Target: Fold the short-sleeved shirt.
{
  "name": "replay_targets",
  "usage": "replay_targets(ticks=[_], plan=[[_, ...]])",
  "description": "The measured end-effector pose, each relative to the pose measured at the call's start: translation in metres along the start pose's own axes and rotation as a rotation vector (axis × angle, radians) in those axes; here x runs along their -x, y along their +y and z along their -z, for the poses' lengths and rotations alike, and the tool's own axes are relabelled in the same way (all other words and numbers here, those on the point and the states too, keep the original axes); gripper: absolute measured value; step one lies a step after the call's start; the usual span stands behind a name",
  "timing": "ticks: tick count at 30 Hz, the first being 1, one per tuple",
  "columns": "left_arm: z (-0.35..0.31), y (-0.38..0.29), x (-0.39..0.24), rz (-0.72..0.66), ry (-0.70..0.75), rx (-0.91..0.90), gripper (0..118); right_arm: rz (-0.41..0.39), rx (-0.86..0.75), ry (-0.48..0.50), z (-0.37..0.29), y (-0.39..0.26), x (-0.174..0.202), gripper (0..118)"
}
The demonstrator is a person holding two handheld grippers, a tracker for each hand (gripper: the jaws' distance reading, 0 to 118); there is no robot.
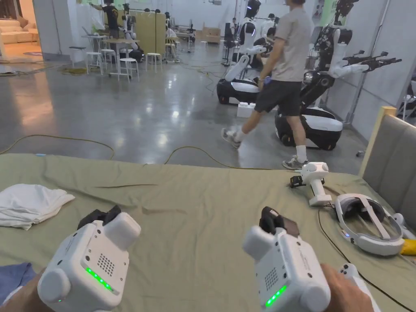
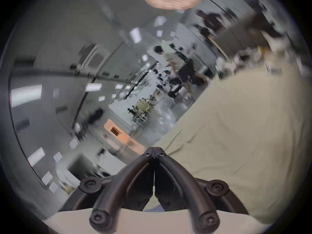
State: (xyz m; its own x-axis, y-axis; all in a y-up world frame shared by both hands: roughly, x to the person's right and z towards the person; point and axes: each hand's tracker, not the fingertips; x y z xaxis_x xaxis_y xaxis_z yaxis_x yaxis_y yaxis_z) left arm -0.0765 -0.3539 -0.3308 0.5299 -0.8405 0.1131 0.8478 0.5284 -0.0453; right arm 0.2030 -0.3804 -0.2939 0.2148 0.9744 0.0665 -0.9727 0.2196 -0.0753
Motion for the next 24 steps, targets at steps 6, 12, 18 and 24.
replay_targets(ticks=[6,12,18,24], plan=[[-0.004,-0.008,0.006,-0.041,0.015,0.017,0,0.159,0.036,0.027,-0.006,-0.001,-0.001,0],[-0.005,-0.020,0.041,-0.839,-0.129,0.013,0,0.856,0.189,0.071,0.002,-0.003,-0.026,0],[-0.002,-0.047,0.049,-1.410,-0.168,-0.024,0,1.511,0.284,0.046,-0.002,-0.022,-0.036,0],[-0.004,-0.040,0.045,-1.207,-0.183,-0.023,0,1.479,0.294,0.045,-0.002,-0.019,-0.035,0]])
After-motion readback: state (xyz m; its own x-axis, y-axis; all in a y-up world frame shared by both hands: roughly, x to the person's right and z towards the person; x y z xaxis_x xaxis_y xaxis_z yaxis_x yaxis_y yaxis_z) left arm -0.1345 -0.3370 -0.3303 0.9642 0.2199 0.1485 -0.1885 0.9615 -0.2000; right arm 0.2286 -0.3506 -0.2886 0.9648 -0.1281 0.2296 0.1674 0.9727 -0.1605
